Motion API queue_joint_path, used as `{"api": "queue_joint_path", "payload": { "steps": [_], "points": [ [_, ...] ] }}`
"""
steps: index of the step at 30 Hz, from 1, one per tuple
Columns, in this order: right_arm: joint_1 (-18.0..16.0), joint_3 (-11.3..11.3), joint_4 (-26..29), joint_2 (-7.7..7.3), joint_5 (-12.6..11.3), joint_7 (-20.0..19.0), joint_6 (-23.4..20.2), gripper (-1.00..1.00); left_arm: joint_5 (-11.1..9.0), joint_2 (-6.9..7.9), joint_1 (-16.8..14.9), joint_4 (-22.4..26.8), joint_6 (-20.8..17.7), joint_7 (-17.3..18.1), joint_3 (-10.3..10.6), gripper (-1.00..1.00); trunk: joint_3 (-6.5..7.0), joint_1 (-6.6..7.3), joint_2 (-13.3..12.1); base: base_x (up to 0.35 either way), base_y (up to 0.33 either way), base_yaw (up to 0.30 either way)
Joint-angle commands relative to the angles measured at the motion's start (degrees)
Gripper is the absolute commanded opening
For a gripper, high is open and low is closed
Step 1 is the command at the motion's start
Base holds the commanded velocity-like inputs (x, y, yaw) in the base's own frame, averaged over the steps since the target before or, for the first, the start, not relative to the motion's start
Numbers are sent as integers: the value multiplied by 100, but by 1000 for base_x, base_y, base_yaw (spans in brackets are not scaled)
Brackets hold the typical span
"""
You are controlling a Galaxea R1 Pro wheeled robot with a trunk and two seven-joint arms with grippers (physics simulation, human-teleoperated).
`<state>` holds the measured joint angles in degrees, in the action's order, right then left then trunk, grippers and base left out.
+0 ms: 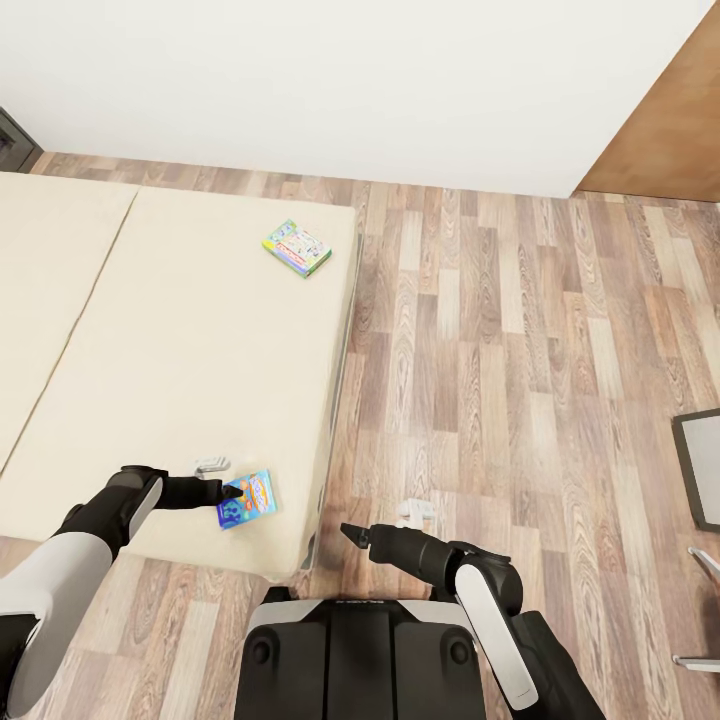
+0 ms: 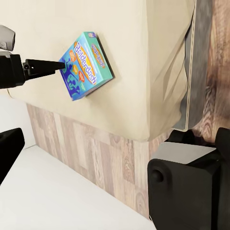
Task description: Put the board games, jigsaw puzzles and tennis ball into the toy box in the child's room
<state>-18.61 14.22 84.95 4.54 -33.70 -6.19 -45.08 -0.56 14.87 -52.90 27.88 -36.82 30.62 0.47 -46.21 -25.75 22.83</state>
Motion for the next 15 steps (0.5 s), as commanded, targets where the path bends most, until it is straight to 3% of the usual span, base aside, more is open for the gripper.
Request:
{"api": "queue_joint_path", "payload": {
  "steps": [1, 15],
  "points": [
    [-2, -7, 4, 3, 30, -32, -27, 100, -5, 2, -1, 7, -36, 14, 5, 100, -6, -3, 9, 0, 0, 0],
    [5, -13, 4, 3, 30, -34, -27, 100, -24, -26, -1, 7, 102, 14, 5, 100, -6, -3, 9, 0, 0, 0]
  ]
}}
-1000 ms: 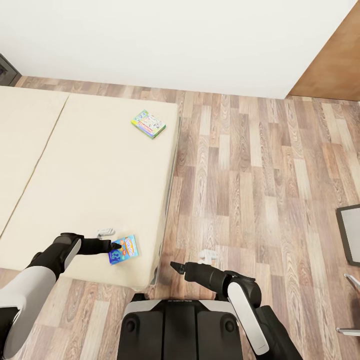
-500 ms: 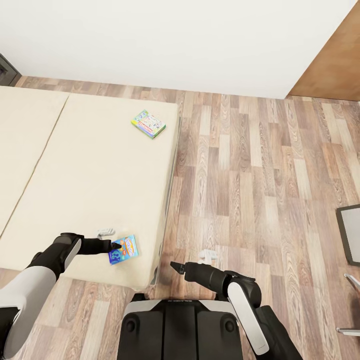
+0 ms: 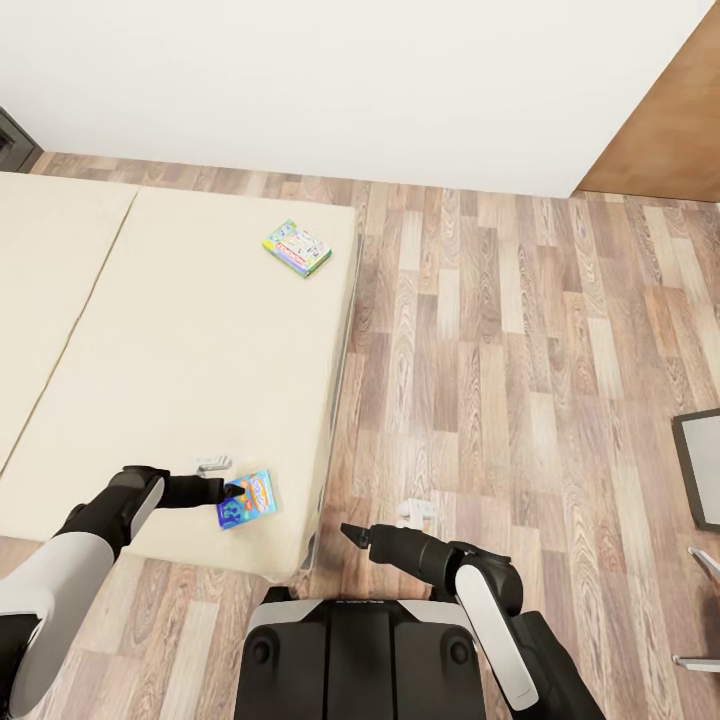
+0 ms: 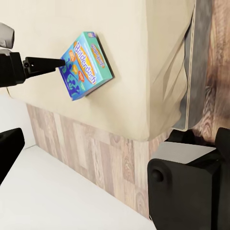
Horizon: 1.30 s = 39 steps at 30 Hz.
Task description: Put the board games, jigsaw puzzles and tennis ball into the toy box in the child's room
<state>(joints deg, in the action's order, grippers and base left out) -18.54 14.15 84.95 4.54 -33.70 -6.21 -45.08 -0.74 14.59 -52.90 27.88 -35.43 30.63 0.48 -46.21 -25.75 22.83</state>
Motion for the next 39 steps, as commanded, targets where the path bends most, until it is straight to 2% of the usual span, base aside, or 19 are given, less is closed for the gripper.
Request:
{"api": "queue_joint_path", "payload": {
  "steps": [1, 27, 39],
  "points": [
    [-1, -11, 4, 3, 30, -31, -27, 100, -6, -3, -1, 7, -31, 13, 5, 100, -6, -3, 9, 0, 0, 0],
    [0, -53, 4, -30, 30, -118, -28, 100, -5, -39, -1, 7, 103, 5, 5, 100, -6, -3, 9, 0, 0, 0],
    [0, -64, 4, -49, 30, -183, -33, 100, -5, -144, -1, -49, 115, 5, 6, 100, -15, -3, 9, 0, 0, 0]
  ]
}}
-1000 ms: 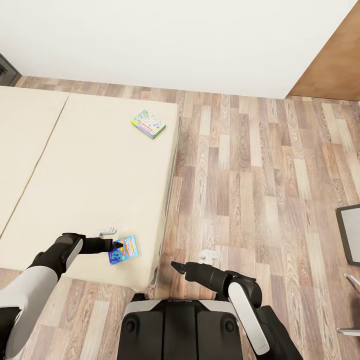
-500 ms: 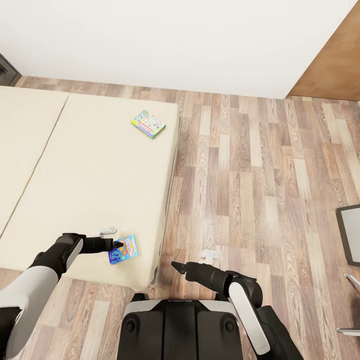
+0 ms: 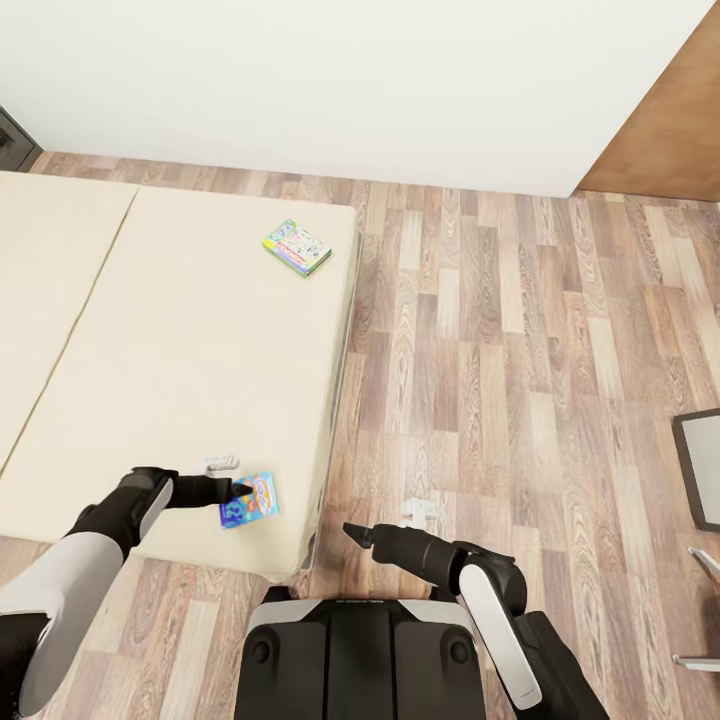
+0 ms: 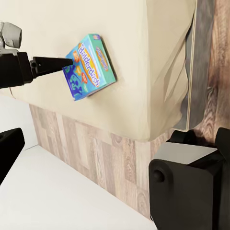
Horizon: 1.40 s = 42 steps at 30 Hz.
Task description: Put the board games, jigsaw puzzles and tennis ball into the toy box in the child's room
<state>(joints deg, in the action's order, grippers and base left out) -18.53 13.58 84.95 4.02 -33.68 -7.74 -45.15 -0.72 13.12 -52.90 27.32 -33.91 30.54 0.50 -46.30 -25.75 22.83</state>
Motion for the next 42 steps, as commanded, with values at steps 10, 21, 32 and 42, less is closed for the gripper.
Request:
{"api": "queue_joint_path", "payload": {
  "steps": [10, 21, 32, 42],
  "points": [
    [-2, -21, 4, 2, 28, -34, -35, 100, -7, -10, -1, -23, -36, 14, 6, 100, -76, -3, 9, 0, 0, 0],
    [-2, -22, 4, 2, 28, -35, -30, 100, -7, -11, -1, -28, -25, 15, 8, 100, -107, -3, 9, 0, 0, 0],
    [-2, -22, 4, 2, 28, -40, -29, 100, -22, -3, -1, -29, -11, 108, 3, 100, -110, -3, 9, 0, 0, 0],
    [-2, -22, 4, 2, 28, -43, -29, 100, -20, -3, -1, -28, -14, 607, 3, 100, -110, -3, 9, 0, 0, 0]
  ]
}}
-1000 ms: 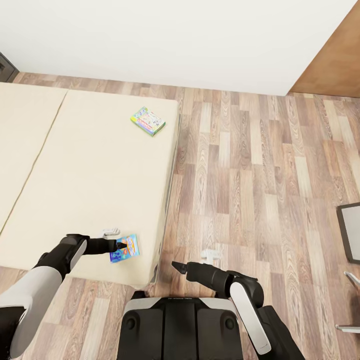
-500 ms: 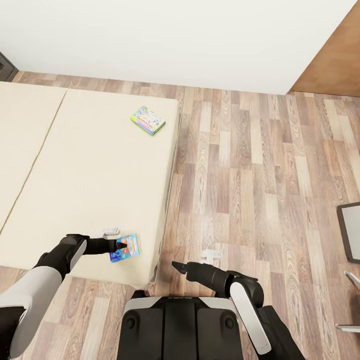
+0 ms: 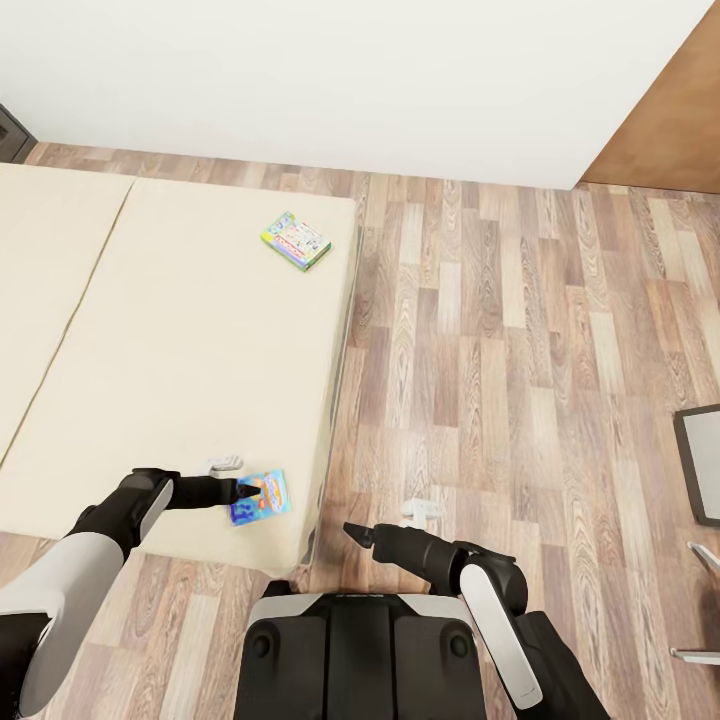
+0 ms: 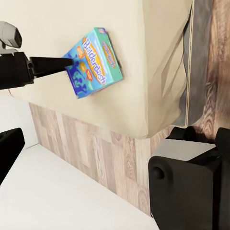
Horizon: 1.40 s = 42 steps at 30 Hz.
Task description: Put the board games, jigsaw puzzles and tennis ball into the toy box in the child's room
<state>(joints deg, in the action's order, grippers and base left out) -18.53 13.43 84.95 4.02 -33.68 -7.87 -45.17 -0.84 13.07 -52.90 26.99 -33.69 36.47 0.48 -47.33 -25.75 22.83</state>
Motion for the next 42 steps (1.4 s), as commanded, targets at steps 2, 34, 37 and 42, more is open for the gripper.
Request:
{"api": "queue_joint_path", "payload": {
  "steps": [2, 34, 37, 42],
  "points": [
    [-2, -7, 4, 3, 28, -30, -27, 100, -5, 3, -1, 6, -38, 90, 5, 100, -6, -3, 9, 0, 0, 0],
    [-2, -14, 4, -3, 28, -30, -27, 100, -42, -6, -1, 5, -48, 435, 5, 100, -6, -3, 9, 0, 0, 0],
    [-2, -15, 4, -5, 28, -30, -27, 100, -50, -6, -1, 6, -64, 589, 8, 100, -6, -3, 9, 0, 0, 0],
    [-2, -15, 4, -6, 28, -30, -27, 100, -55, -6, -1, 8, -67, 685, 7, 100, -6, -3, 9, 0, 0, 0]
  ]
}}
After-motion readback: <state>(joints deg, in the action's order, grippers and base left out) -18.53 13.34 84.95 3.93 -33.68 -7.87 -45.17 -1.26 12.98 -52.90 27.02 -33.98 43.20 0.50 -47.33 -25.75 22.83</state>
